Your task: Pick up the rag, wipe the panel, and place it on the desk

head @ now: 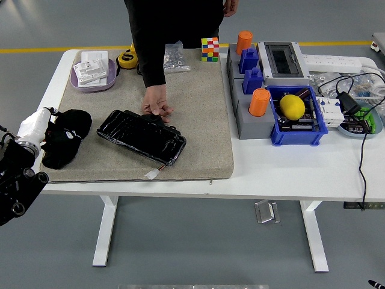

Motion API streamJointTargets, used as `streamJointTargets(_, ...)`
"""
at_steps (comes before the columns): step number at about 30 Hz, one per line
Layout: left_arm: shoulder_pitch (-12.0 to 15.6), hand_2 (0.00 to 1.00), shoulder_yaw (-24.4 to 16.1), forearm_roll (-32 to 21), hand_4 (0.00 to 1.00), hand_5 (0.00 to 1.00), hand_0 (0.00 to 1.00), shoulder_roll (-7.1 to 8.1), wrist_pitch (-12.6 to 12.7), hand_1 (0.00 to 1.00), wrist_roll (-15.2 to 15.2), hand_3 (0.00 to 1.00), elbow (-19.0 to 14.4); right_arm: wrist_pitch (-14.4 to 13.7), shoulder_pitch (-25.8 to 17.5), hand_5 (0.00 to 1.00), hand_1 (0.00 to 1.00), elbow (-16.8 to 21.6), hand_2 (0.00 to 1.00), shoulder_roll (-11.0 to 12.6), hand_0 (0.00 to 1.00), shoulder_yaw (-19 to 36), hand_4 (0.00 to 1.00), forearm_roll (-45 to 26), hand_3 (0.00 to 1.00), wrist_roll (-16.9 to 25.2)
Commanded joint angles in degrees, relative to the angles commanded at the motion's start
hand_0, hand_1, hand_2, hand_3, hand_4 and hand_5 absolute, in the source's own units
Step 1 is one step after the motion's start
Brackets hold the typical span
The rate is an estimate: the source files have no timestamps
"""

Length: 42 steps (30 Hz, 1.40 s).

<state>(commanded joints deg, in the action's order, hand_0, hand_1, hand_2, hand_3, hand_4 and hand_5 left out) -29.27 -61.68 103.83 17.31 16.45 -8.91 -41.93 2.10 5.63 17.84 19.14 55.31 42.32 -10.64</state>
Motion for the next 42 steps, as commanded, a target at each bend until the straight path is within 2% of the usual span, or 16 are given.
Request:
streamJointTargets(1,0.0,0.660,0.0,0.1,0.718,0.128,0.304,0.01,0.1,0.407,0.0,0.546,0.0,0.0,0.0,0.530,0.585,0.0,0.651,0.0,0.708,0.1,0.995,0.0,0.577,0.0)
streamJointTargets(6,-0.1,0.660,0.0,0.4,0.718,0.128,0.304,-0.07,0.7,0.407,0.3,0.546,0.2,-0.2,0.0,0.530,0.585,0.0,0.651,0.0,0.708,0.6,0.995,0.2,0.577,0.1)
streamJointTargets(7,-0.1,0.586,0.0,0.4,0.577,0.002,0.270,-0.10,0.8,0.304,0.3,0.521,0.3,-0.2,0.0,0.527,0.585,0.0,0.651,0.0,0.708,0.7,0.995,0.2,0.577,0.1)
streamJointTargets(12,-0.1,0.586,0.1,0.4,0.577,0.002,0.270,-0.23,1.8,0.304,0.9,0.521,0.3,-0.2,0.0,0.527,0.585,0.1,0.651,0.0,0.708,1.0,0.995,0.4,0.577,0.1)
streamJointTargets(13,-0.1,0.522,0.1,0.3,0.461,0.002,0.239,-0.23,2.0,0.204,1.1,0.467,0.2,-0.2,0.0,0.526,0.585,0.1,0.651,0.0,0.708,1.1,0.993,0.4,0.576,0.1)
streamJointTargets(18,-0.2,0.522,0.3,-0.4,0.461,0.002,0.239,-0.17,3.6,0.204,2.1,0.467,0.0,-0.2,0.1,0.526,0.585,0.0,0.651,0.0,0.708,1.1,0.993,0.4,0.576,0.1)
streamJointTargets(19,-0.2,0.474,0.4,-0.7,0.413,0.002,0.230,-0.12,3.7,0.174,2.3,0.374,0.0,-0.2,0.1,0.525,0.585,0.0,0.651,0.0,0.708,1.1,0.993,0.4,0.576,0.1)
streamJointTargets(29,0.3,0.463,0.3,-3.8,0.380,0.002,0.228,-0.11,5.0,0.169,3.6,0.334,-1.0,-0.3,0.0,0.526,0.585,0.0,0.651,-0.2,0.708,1.0,0.993,0.4,0.576,0.2)
streamJointTargets(30,0.4,0.463,0.2,-4.1,0.380,0.002,0.228,-0.11,5.1,0.169,3.8,0.334,-1.5,-0.3,0.0,0.526,0.585,0.0,0.651,-0.2,0.708,1.0,0.993,0.4,0.576,0.2)
streamJointTargets(31,0.5,0.464,-0.1,-4.2,0.337,0.002,0.228,-0.10,5.1,0.166,3.8,0.322,-2.2,-0.3,0.0,0.526,0.585,0.0,0.652,-0.3,0.708,1.0,0.993,0.4,0.575,0.2)
streamJointTargets(36,0.4,0.464,-0.4,-3.5,0.337,0.002,0.228,-0.07,4.9,0.166,3.1,0.322,-6.1,-0.2,0.0,0.526,0.585,-0.2,0.652,-0.4,0.708,1.0,0.993,0.4,0.575,0.2)
streamJointTargets(42,-0.1,0.466,0.7,-2.8,0.332,0.002,0.228,-0.71,4.9,0.166,2.4,0.323,-8.6,-0.2,-0.1,0.526,0.585,-0.2,0.652,-0.5,0.708,1.0,0.992,0.4,0.575,0.4)
